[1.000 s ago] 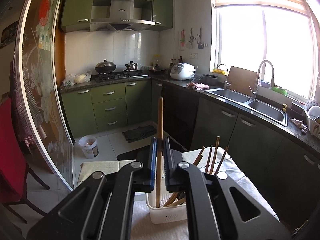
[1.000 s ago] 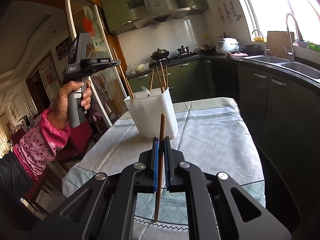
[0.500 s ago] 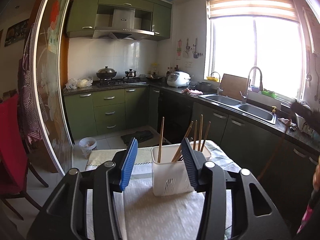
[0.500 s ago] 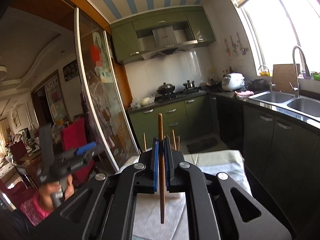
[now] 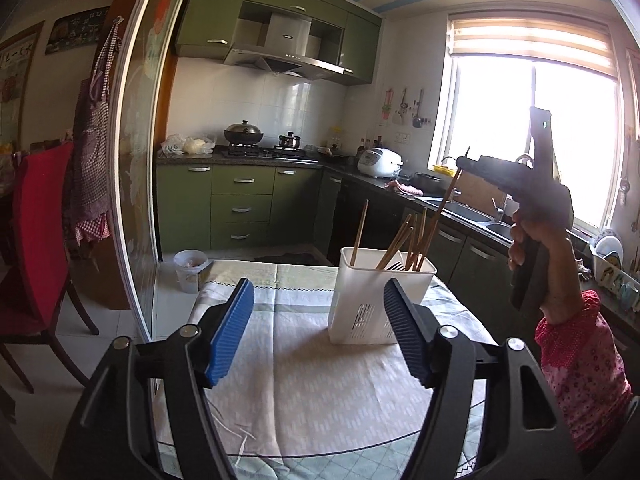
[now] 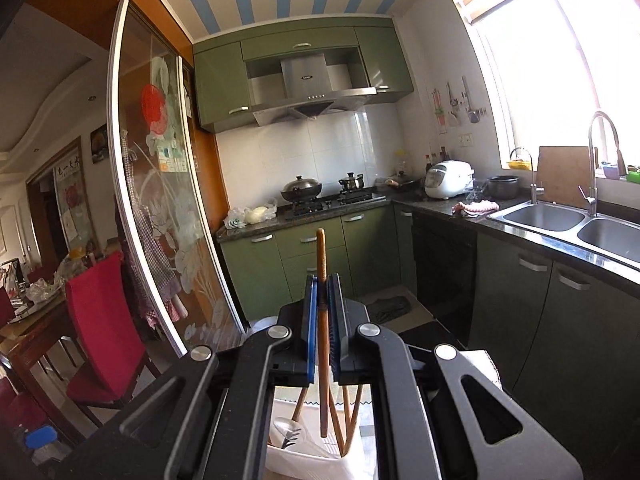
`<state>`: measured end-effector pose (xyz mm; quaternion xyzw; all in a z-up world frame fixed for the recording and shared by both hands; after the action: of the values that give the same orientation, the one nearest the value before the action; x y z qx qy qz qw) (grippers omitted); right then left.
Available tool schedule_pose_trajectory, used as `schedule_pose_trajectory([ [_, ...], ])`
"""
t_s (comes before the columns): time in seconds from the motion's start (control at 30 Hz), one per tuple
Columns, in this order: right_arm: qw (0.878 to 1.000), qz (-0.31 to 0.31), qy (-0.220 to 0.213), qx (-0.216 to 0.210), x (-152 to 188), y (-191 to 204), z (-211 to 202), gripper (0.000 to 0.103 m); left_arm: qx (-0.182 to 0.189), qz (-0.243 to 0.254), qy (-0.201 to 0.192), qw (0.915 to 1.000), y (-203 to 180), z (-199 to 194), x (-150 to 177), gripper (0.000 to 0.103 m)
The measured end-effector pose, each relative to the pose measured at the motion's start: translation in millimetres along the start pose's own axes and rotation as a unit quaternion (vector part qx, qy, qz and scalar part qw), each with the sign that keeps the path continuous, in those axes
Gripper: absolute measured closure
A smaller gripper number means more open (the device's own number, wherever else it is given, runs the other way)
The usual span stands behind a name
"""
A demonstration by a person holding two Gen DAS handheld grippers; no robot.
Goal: Organize utensils
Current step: 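Drop the chopstick into the white holder with the right gripper while the left gripper withdraws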
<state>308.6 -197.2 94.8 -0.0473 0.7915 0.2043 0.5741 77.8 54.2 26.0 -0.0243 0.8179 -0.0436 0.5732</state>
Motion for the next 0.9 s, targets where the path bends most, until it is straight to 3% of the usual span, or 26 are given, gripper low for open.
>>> schedule_pose_trajectory([
  [0.1, 1.0, -0.007, 0.026, 0.003, 19, -3, 13, 0.097, -0.015, -0.01, -0.006, 0.9998, 6, -7, 6, 0.022],
  [0.2, 0.998, -0.016, 0.057, 0.006, 41, -4, 27, 0.097, -0.022, -0.021, -0.016, 0.9994, 7, -12, 10, 0.018],
  [0.4, 0.994, -0.029, 0.109, 0.007, 83, -3, 49, 0.096, -0.006, -0.037, 0.001, 0.9993, 3, -6, 17, 0.015],
  [0.47, 0.992, -0.032, 0.119, 0.005, 93, -3, 52, 0.082, -0.004, -0.039, 0.008, 0.9992, 1, -5, 19, 0.014],
  [0.5, 0.993, -0.03, 0.114, 0.007, 95, -4, 50, 0.066, -0.004, -0.038, 0.01, 0.9992, 0, -3, 20, 0.014],
  [0.7, 0.996, -0.017, 0.083, 0.002, 108, -17, 0, 0.063, -0.017, -0.027, 0.016, 0.9994, -2, 1, 24, 0.012],
  [0.8, 0.997, -0.016, 0.081, 0.002, 128, -22, -33, 0.062, -0.021, -0.028, 0.02, 0.9992, -1, 4, 27, 0.01],
  [0.9, 0.996, -0.017, 0.086, 0.008, 156, -27, -67, 0.054, -0.02, -0.024, 0.032, 0.999, -3, 9, 33, 0.01],
])
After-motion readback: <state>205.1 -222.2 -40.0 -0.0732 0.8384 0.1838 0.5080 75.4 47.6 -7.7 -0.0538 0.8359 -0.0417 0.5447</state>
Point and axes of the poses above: each gripper's, at about its wrist camera, not at the fingertips, and z roughly the way its jaws point, y to its left, x to its underside, the point moved 2 cm from there along z, roughly the way its jaws point, and after that the axes turned 3 degrees about z, right-handed, at the moved point
